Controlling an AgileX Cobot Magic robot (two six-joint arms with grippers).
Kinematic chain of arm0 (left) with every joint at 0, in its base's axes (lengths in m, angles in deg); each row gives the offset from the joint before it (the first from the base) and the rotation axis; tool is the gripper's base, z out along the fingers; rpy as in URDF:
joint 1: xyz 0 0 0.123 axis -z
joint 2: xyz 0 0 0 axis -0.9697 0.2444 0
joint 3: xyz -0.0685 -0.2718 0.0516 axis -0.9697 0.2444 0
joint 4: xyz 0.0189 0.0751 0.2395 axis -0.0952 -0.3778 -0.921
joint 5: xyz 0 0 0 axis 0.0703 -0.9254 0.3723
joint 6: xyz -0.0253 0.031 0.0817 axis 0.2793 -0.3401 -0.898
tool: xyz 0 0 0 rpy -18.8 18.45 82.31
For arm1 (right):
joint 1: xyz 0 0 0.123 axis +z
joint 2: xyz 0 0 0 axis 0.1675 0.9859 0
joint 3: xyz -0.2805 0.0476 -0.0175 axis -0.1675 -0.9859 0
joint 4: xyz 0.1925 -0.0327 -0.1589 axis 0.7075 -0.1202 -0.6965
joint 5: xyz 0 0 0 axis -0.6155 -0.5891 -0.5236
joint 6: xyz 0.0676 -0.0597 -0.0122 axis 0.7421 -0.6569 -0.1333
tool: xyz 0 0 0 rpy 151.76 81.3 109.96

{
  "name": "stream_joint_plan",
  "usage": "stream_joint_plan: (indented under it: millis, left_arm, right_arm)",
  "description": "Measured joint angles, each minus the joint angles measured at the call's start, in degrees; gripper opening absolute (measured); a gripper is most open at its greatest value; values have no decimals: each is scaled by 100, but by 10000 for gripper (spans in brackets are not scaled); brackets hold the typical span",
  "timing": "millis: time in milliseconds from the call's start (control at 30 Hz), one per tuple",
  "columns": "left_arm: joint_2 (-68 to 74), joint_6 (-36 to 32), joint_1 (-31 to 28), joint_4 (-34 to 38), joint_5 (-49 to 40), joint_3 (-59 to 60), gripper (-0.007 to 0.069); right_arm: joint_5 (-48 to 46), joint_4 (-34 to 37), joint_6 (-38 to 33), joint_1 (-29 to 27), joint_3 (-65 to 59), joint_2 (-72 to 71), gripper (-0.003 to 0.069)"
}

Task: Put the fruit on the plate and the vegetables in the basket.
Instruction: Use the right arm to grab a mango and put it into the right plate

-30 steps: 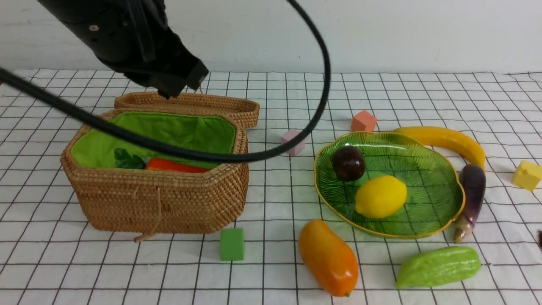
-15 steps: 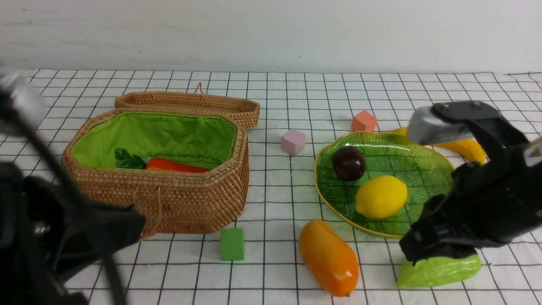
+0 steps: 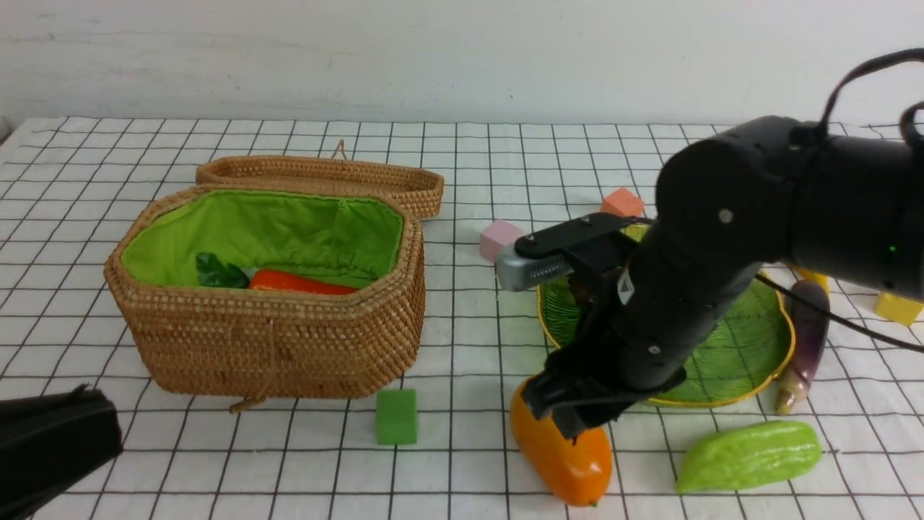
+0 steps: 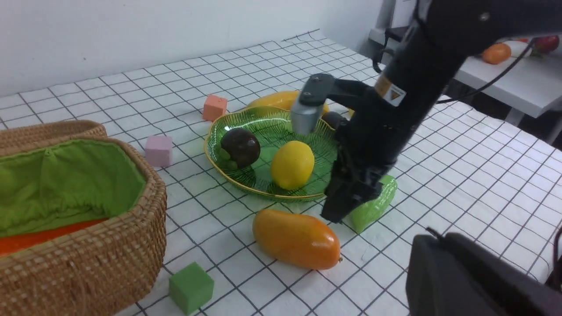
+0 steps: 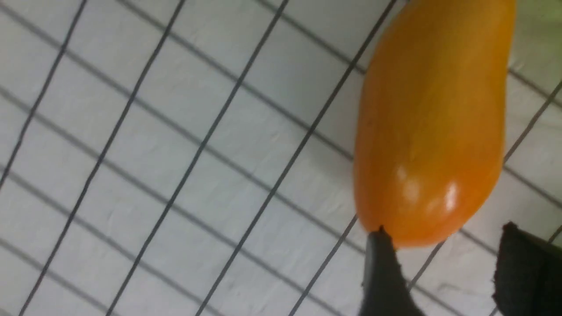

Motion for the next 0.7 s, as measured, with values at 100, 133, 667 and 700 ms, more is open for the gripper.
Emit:
stream_joint_plan:
  millis: [100, 133, 667, 700]
  left_arm:
    - [-50, 0, 0, 63, -213, 0, -13]
    - [-50, 0, 0, 88, -254, 0, -13]
    - [-50, -2, 0, 297, -294, 5, -13]
    - [-50, -2, 0, 303, -299, 5, -13]
  right_arm:
    - [157, -117, 124, 0, 112, 310, 566]
    - [193, -139, 137, 0, 112, 421, 608]
    - [419, -225, -14, 0, 181, 1364, 613]
    - [405, -168, -137, 0, 186, 1364, 613]
